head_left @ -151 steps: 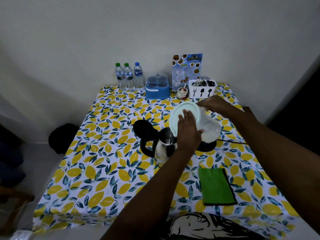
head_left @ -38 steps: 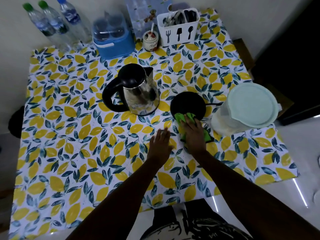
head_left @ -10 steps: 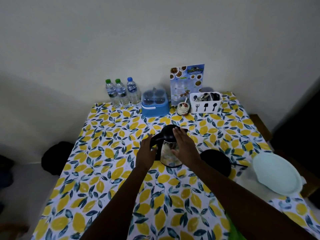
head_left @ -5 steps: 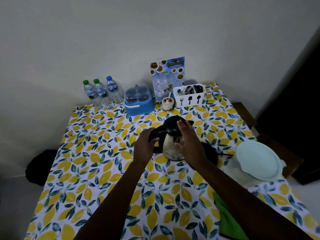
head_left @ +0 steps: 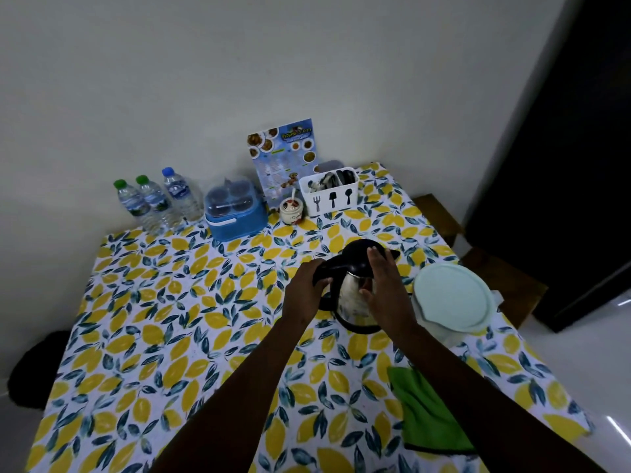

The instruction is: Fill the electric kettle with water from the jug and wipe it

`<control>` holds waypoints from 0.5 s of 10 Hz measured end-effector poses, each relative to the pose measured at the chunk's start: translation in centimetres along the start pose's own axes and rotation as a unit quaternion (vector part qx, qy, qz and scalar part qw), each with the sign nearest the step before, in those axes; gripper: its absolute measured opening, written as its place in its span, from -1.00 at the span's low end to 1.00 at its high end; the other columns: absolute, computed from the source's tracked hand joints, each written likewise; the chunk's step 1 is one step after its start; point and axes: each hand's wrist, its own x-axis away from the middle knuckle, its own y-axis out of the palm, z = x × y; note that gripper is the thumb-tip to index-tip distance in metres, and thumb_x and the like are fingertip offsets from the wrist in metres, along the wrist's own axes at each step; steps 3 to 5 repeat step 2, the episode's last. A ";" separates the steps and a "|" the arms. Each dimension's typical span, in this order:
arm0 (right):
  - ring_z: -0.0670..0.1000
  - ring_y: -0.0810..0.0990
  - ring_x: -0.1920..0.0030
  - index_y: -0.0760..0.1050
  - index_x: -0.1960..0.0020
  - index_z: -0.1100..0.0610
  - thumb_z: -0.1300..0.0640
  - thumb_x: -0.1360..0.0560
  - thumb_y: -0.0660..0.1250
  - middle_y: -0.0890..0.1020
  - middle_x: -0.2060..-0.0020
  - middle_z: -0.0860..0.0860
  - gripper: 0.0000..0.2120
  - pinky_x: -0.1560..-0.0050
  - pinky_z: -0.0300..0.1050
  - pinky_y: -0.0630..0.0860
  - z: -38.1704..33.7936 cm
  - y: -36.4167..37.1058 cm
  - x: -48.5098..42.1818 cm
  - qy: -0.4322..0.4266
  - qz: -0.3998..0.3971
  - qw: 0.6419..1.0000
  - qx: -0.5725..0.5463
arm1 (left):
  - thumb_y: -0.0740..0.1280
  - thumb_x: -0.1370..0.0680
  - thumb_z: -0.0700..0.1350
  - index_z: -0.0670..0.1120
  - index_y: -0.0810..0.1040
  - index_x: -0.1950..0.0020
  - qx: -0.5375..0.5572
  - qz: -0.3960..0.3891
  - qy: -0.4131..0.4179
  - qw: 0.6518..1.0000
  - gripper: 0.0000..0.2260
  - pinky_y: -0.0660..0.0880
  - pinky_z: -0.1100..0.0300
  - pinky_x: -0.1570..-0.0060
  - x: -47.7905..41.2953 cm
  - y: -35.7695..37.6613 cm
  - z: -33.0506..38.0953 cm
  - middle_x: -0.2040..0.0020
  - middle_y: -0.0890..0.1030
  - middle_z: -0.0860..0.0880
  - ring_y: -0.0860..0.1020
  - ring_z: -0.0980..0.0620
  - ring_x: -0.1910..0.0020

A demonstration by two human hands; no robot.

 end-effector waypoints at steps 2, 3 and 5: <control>0.15 0.01 -0.55 0.09 -0.53 0.23 0.18 -0.46 0.38 0.16 -0.54 0.17 -0.25 -0.48 0.17 0.21 0.2 0.6 0.3 -0.016 0.016 0.999 0.036 | 0.27 -0.60 -0.05 -0.09 0.35 -0.42 -0.014 0.003 0.003 1.000 -0.61 0.37 0.15 -0.21 0.4 0.4 0.5 -0.34 0.48 -0.14 0.45 -0.14 -0.32; 0.15 0.01 -0.55 0.09 -0.53 0.23 0.18 -0.46 0.38 0.16 -0.54 0.17 -0.25 -0.48 0.17 0.21 0.2 0.6 0.3 -0.016 0.016 0.999 0.036 | 0.27 -0.60 -0.05 -0.09 0.35 -0.42 -0.014 0.003 0.003 1.000 -0.61 0.37 0.15 -0.21 0.4 0.4 0.5 -0.34 0.48 -0.14 0.45 -0.14 -0.32; 0.15 0.01 -0.55 0.09 -0.53 0.23 0.18 -0.46 0.38 0.16 -0.54 0.17 -0.25 -0.48 0.17 0.21 0.2 0.6 0.3 -0.016 0.016 0.999 0.036 | 0.27 -0.60 -0.05 -0.09 0.35 -0.42 -0.014 0.003 0.003 1.000 -0.61 0.37 0.15 -0.21 0.4 0.4 0.5 -0.34 0.48 -0.14 0.45 -0.14 -0.32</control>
